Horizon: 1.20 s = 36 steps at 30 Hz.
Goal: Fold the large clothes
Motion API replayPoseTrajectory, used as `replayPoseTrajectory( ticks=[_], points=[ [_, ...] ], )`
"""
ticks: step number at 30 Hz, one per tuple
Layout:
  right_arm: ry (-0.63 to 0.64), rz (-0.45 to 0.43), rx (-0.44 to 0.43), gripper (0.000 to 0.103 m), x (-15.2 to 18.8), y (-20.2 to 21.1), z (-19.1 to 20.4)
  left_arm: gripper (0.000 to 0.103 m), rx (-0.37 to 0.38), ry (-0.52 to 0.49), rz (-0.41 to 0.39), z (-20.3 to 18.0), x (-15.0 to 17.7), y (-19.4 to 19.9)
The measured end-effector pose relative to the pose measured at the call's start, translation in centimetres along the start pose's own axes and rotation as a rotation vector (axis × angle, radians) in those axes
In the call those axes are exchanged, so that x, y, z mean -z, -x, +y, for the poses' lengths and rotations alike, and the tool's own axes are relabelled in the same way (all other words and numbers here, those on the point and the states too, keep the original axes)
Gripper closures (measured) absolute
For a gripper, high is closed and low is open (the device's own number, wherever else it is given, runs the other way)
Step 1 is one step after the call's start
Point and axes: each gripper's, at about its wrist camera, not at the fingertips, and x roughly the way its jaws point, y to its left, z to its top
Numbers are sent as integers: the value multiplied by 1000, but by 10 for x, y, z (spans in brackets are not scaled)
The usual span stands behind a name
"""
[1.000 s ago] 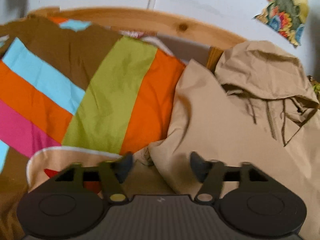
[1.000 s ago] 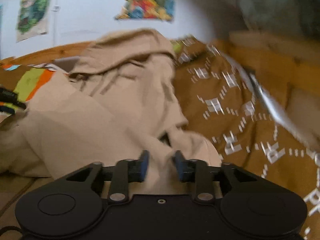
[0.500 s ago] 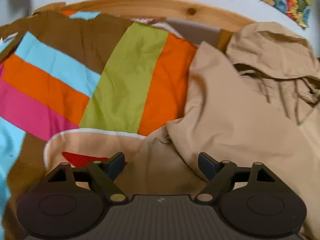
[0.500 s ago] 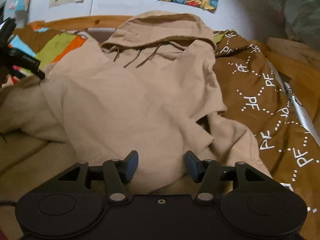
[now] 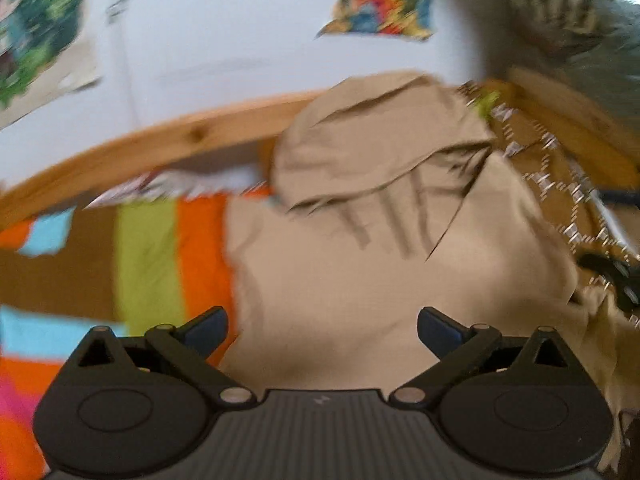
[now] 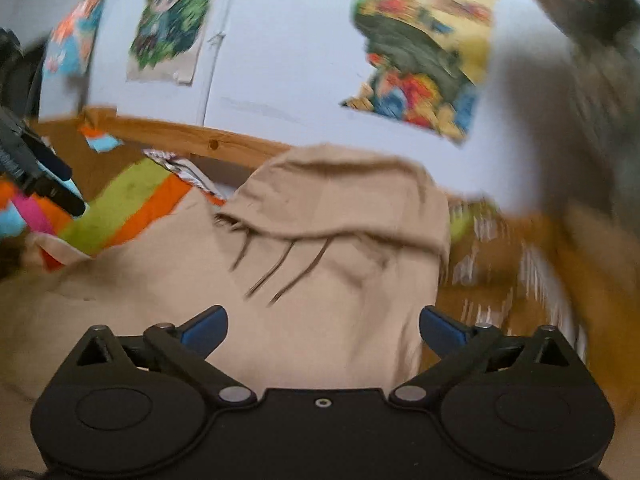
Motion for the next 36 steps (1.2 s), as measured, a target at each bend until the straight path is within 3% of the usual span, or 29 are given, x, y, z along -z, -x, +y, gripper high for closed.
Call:
replayPoseTrajectory(
  ticks=[5,9,13,17,19,20,22,24,25,27,30,33,36],
  points=[
    [233,40,66,3,-69,-97,-24,1,118,62,-141,-7,-5,-73],
    [365,5,102,5,-107,-169,-26,1,190,101,-166,-3,-5,-120],
    [501,34,130,6,-128,-226,-14,1,232,110,-208,6,-6,-143],
    [511,52,135,8,-142,-260,-13,2,264,100,-282,15,-3,-142],
    [467,71,131,21,-148,-273,-15,7,268,103,-326,19,-11,-144],
    [442,86,123,28,-151,-278,-17,14,275,107,-342,21,-17,-146],
    [379,118,129,63,-154,-286,-20,31,326,113,-362,24,-32,-156],
    [339,129,115,76,-154,-284,-22,61,381,134,-341,25,-43,-170],
    [335,123,102,88,-153,-281,-21,68,409,159,-316,26,-49,-182],
    [350,99,99,95,-151,-269,-18,86,451,213,-248,27,-59,-206],
    [365,49,77,103,-152,-242,-9,97,441,259,-176,25,-65,-237],
    [393,-5,59,103,-150,-211,0,100,419,329,-184,30,-66,-247],
    [342,-40,24,103,-139,-173,9,100,406,370,-216,32,-61,-243]
  ],
)
